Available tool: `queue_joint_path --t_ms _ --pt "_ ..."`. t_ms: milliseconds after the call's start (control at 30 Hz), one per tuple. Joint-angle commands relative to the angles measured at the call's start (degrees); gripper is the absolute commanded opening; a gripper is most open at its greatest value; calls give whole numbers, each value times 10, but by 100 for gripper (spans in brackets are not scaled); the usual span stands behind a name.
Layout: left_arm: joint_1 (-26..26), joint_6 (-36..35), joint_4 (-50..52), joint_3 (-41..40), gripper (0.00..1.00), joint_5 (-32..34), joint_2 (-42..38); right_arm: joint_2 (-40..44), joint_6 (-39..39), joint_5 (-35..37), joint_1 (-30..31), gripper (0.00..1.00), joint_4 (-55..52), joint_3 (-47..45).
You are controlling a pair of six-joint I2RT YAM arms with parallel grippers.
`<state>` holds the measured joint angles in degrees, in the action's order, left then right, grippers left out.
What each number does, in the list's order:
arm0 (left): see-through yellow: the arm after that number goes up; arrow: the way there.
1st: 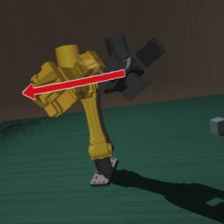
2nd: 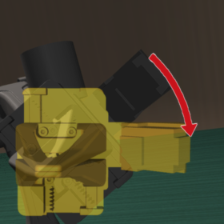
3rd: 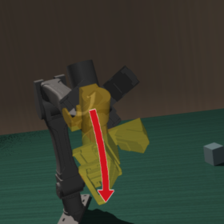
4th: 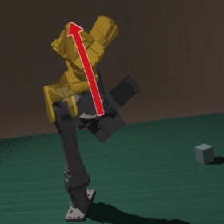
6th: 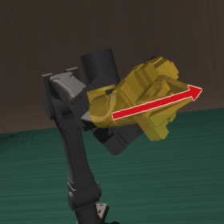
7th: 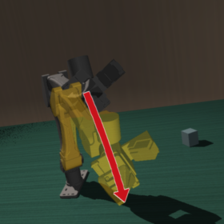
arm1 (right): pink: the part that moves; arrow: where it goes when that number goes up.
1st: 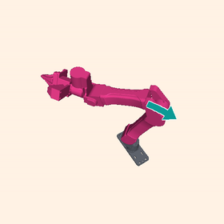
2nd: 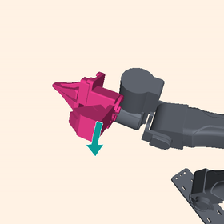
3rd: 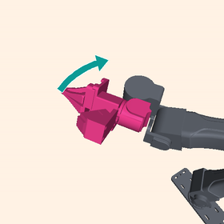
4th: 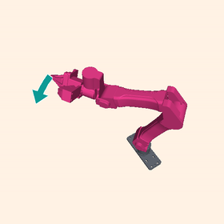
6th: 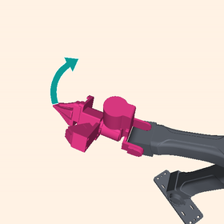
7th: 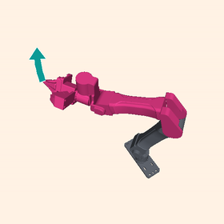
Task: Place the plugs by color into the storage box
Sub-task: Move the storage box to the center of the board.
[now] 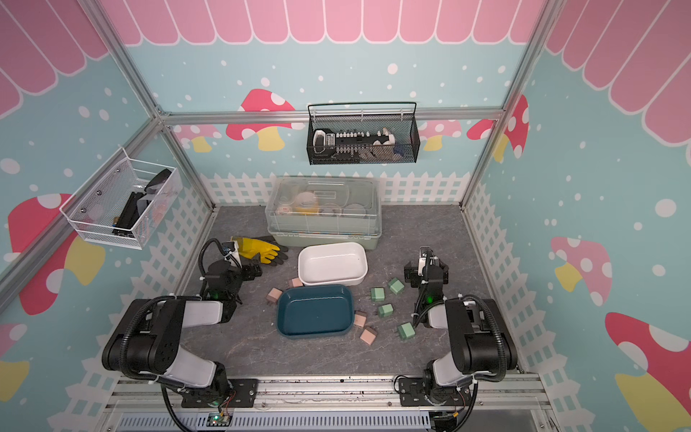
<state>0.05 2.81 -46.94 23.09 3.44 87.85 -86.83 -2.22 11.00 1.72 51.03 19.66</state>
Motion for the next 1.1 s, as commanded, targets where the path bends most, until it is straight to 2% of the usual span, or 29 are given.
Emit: queue_joint_path --t_ms 0,67,100,133,200,267,400,500,567,633,733,833,933,1067 --pt "-4 15 4 8 99 26 -12 1 -8 18 -4 99 10 12" --pt "-4 38 116 58 99 82 -40 14 -17 40 -4 99 -14 22" --pt "-6 68 242 113 99 129 -49 38 -27 62 -5 99 -100 59" --pt "-13 89 349 173 99 145 -46 52 -39 90 -5 99 -223 117" --pt "-26 101 471 249 99 124 -37 39 -28 119 -5 99 -358 208" --pt "-25 116 517 278 99 109 -39 17 -26 119 -5 99 -428 271" --pt "-16 174 653 339 99 71 -47 -23 -74 91 -3 99 -623 408" --pt "15 205 770 382 99 32 -43 -29 -113 37 1 99 -712 458" --pt "57 214 842 407 99 40 -37 -19 -140 9 9 99 -743 461" --pt "106 222 884 415 99 37 -37 -4 -162 -31 20 99 -766 455" --pt "153 257 907 403 99 2 -51 10 -171 -85 39 99 -796 447" --pt "172 292 884 366 99 -65 -73 19 -166 -134 52 98 -816 435" --pt "192 292 873 339 99 -119 -78 27 -173 -174 55 96 -817 412" --pt "210 292 873 303 99 -142 -90 25 -178 -207 64 94 -837 410"
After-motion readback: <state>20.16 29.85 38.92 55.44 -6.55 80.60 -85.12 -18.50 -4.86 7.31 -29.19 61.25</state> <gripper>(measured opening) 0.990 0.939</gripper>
